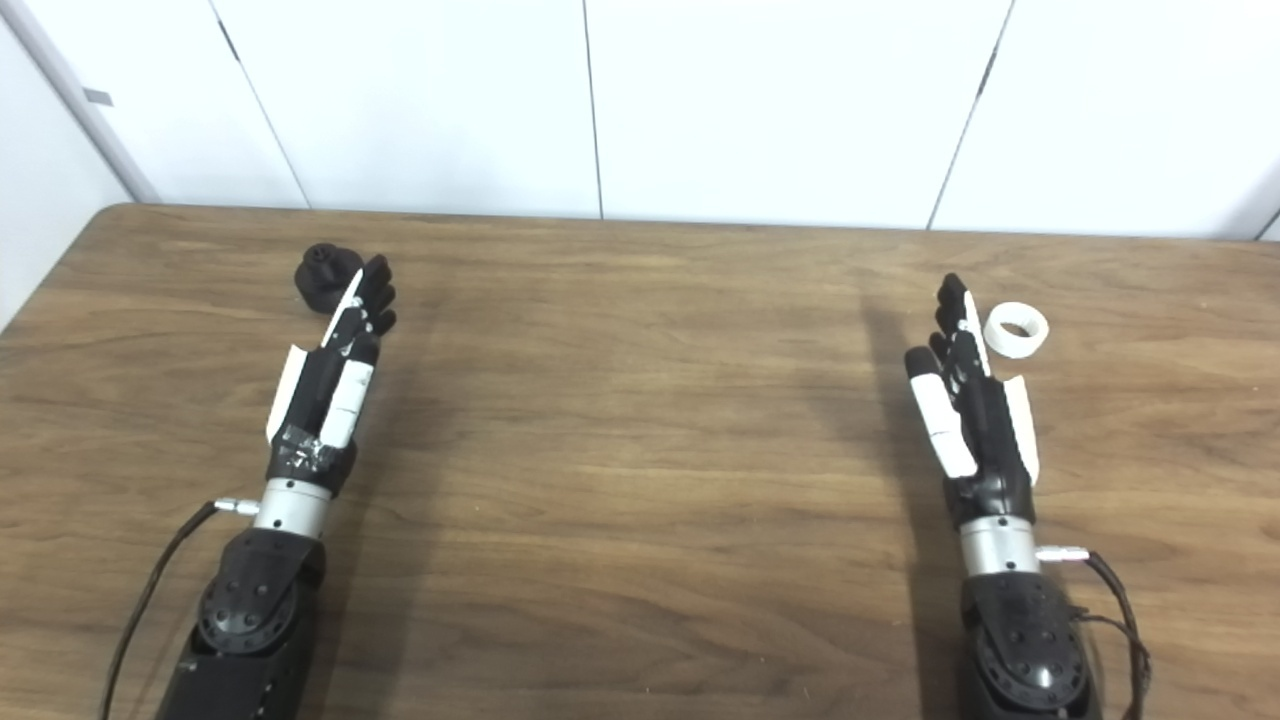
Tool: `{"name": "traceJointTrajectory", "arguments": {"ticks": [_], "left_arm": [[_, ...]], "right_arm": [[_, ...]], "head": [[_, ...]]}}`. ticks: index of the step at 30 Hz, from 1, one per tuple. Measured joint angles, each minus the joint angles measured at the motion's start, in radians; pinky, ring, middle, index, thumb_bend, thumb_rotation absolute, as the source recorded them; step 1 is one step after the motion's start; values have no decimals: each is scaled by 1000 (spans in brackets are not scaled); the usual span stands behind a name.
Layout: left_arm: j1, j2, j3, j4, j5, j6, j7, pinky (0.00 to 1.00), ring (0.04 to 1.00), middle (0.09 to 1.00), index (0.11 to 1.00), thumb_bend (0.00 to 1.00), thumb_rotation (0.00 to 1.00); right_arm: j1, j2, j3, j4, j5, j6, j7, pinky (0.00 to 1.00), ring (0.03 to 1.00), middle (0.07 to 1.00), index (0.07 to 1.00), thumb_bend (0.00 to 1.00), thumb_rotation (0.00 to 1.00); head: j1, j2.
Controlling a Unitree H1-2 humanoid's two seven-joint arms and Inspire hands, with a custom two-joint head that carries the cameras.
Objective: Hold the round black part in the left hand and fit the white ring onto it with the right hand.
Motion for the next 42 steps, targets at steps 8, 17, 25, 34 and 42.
{"name": "traceJointTrajectory", "arguments": {"ticks": [8, 17, 25, 34, 42], "left_arm": [[-5, 1, 0, 10, 0, -21, 0, 985, 996, 1000, 998, 757, 896], [-6, 2, 1, 14, 57, -37, 37, 857, 907, 924, 927, 742, 577], [-26, 18, -58, 41, 286, -135, 303, 664, 701, 714, 740, 873, 76], [-55, 133, -176, 63, 518, -154, 578, 649, 697, 714, 705, 837, 123], [-115, 219, -208, 171, 711, -157, 792, 764, 847, 845, 807, 855, 205]], "right_arm": [[0, 0, -1, 4, -4, -1, -2, 1000, 1000, 988, 996, 503, 880], [-4, 0, -1, 12, 12, -4, -1, 943, 1000, 999, 997, 497, 857], [-15, -3, 2, 38, -9, -26, -4, 994, 1000, 991, 996, 519, 880], [-18, -4, 4, 42, -9, -48, -1, 1000, 1000, 978, 989, 477, 864], [-29, -19, 4, 69, -7, -85, 1, 1000, 1000, 978, 984, 429, 853]], "head": [[0, -3], [-6, -32], [35, -57], [55, -75], [123, -103]]}}
